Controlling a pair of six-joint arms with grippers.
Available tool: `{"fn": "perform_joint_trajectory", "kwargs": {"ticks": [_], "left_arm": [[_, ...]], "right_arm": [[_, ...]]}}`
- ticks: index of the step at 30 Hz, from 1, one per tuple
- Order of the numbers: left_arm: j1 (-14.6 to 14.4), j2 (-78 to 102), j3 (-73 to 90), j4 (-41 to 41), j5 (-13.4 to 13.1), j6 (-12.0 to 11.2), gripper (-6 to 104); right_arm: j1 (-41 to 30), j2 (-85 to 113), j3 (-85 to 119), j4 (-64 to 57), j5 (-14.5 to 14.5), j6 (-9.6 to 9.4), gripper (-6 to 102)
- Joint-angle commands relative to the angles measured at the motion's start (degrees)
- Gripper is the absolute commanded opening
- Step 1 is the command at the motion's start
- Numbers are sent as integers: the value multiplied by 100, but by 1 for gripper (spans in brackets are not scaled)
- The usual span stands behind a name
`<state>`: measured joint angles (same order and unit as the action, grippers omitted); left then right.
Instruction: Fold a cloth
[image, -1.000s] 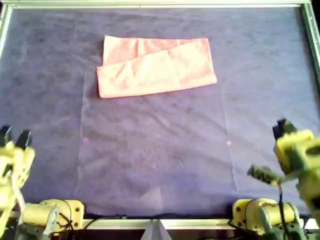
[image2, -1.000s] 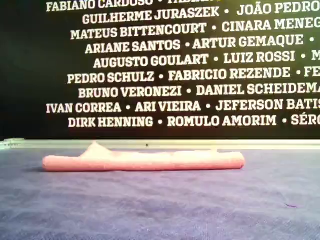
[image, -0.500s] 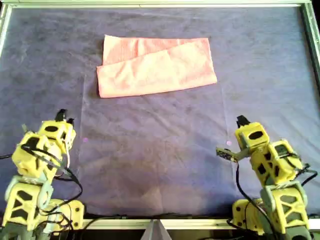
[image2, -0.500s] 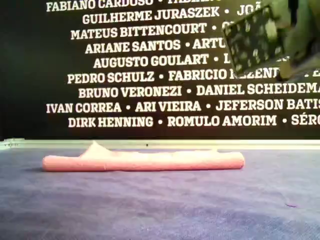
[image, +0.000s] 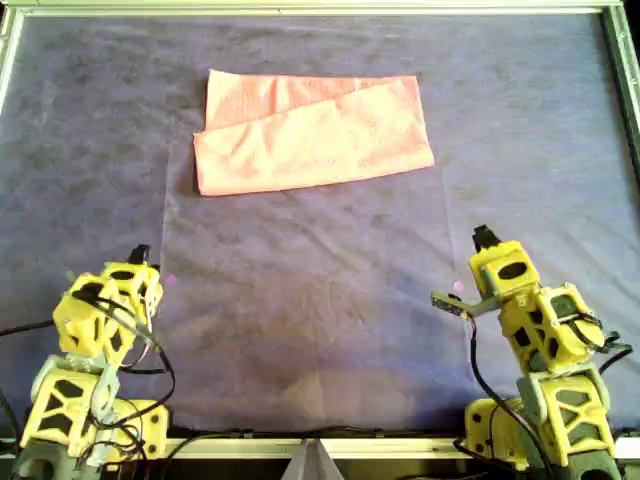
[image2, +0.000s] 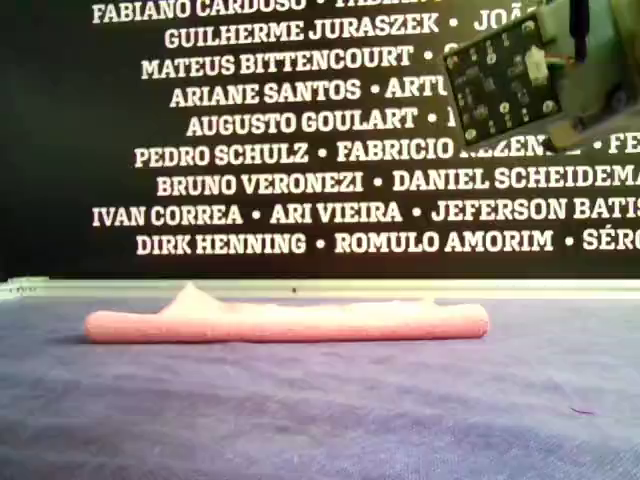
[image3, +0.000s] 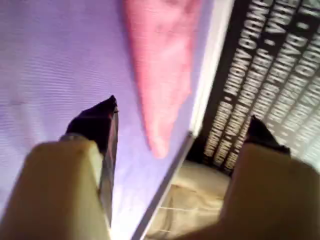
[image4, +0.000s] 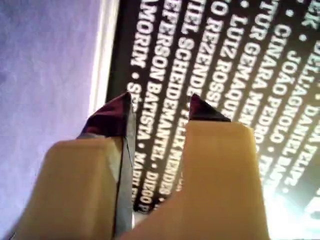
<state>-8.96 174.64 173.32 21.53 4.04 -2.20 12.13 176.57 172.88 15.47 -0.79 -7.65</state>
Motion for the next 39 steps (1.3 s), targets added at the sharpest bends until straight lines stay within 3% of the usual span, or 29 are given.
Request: {"fn": "perform_joint_trajectory", "kwargs": {"ticks": [1, 7, 12, 15, 20, 23, 27, 34, 39], "left_arm": [[141, 88, -211, -141, -9, -26, 87], [70, -650, -958, -141, 79, -35, 87], [62, -3612, -2795, -141, 79, -44, 88], [53, -5221, -3964, -141, 88, -44, 88], [0, -6539, -5133, -141, 97, -44, 88], [-237, -6891, -5396, -141, 97, -44, 88], [-510, -7734, -5924, -149, 97, -44, 88], [-554, -9176, -7216, -149, 97, -35, 88], [-554, -9668, -7805, -149, 88, -35, 88]], "right_arm": [[-35, 220, -35, -369, 0, 35, 46], [9, 202, -141, -308, 53, 44, 46], [44, 185, -308, -299, 44, 53, 46], [-35, -255, -756, -299, 53, 255, 46], [-26, -2681, -2127, -387, -35, 659, 46], [-9, -4605, -3313, -404, -44, 791, 46], [79, -6812, -4878, -404, -44, 826, 48], [79, -9053, -6645, -387, -44, 826, 64], [88, -9844, -7348, -308, -44, 826, 64]]}}
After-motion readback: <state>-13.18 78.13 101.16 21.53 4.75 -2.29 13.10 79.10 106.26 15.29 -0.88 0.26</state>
